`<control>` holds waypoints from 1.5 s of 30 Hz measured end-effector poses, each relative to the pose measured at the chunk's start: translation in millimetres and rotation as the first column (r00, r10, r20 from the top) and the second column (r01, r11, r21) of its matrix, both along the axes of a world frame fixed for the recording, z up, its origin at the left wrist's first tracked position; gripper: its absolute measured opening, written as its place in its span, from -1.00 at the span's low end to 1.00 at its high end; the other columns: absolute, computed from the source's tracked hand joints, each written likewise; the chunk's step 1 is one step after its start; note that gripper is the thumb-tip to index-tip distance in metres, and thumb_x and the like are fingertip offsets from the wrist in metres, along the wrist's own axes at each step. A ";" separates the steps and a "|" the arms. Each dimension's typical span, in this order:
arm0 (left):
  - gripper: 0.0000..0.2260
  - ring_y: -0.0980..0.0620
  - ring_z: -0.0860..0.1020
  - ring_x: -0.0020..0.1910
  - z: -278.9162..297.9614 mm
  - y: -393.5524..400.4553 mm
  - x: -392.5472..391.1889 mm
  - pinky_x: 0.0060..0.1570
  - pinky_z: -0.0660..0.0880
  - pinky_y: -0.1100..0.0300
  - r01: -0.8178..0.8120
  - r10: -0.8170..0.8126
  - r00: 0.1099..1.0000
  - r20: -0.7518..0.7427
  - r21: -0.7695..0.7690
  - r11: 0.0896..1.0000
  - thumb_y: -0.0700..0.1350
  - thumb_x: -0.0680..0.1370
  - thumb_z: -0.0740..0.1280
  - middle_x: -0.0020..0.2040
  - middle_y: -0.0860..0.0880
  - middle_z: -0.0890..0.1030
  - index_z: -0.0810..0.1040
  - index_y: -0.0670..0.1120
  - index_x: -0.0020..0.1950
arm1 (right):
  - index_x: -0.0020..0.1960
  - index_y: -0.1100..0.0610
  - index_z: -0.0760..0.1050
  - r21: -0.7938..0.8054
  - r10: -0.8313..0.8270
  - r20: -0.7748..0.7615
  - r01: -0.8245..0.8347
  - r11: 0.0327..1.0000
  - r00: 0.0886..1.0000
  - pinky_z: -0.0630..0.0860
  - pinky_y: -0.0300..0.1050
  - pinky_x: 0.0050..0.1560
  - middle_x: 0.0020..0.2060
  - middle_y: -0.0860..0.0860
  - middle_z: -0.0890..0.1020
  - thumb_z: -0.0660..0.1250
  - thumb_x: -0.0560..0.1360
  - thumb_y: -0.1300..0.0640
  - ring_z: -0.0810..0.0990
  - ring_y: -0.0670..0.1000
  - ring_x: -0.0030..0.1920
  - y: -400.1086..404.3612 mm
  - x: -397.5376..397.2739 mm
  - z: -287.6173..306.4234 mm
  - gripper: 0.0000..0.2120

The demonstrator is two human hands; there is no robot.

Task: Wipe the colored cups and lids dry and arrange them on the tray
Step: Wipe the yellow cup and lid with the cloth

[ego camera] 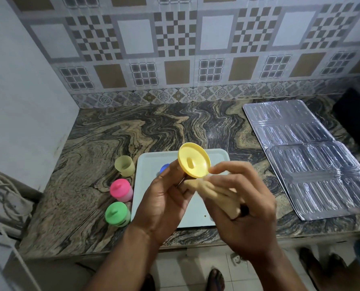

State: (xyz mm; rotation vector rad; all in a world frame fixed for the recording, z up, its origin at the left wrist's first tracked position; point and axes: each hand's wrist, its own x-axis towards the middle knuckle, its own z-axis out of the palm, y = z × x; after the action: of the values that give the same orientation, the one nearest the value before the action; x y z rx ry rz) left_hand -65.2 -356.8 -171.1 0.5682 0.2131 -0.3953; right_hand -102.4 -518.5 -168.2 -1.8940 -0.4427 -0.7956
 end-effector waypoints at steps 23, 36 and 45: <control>-0.84 -0.04 0.73 0.00 -19.0 49.7 11.7 0.07 0.65 0.11 -0.548 -0.211 0.742 0.636 0.757 0.356 -0.10 0.53 0.53 -0.01 0.05 0.76 0.71 -0.05 0.09 | -0.13 -0.02 0.66 0.402 0.255 -0.634 0.029 0.915 0.730 0.62 0.04 -0.33 -0.36 0.02 0.66 0.56 0.51 0.24 0.56 0.02 -0.48 9.1 32.7 -6.5 -0.81; -0.82 -0.09 0.72 -0.10 -104.9 188.7 138.2 -0.01 0.65 0.01 -0.250 -0.024 0.967 0.254 0.927 -0.278 -0.07 0.45 0.63 -0.15 -0.06 0.74 0.71 -0.13 -0.08 | -0.14 0.08 0.62 0.479 0.330 -0.679 0.055 0.876 0.656 0.49 -0.10 -0.55 -0.40 0.21 0.61 0.50 0.56 0.30 0.49 0.07 -0.60 32.3 37.9 -19.1 -0.82; -0.80 -0.11 0.68 -0.10 -131.5 193.6 153.4 -0.10 0.59 0.04 -0.153 -0.076 0.988 0.135 0.917 -0.369 -0.02 0.43 0.64 -0.11 -0.10 0.74 0.69 -0.08 -0.12 | -0.14 0.03 0.65 0.440 0.299 -0.686 0.050 0.897 0.664 0.55 -0.03 -0.47 -0.35 0.10 0.65 0.53 0.55 0.29 0.59 0.15 -0.41 36.8 38.1 -29.7 -0.81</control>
State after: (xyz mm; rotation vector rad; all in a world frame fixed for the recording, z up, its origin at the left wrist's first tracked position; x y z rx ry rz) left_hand 88.2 -163.2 -302.6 2.4823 0.4302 0.0793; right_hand -64.3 -481.6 -197.8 -1.5678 0.1217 0.0452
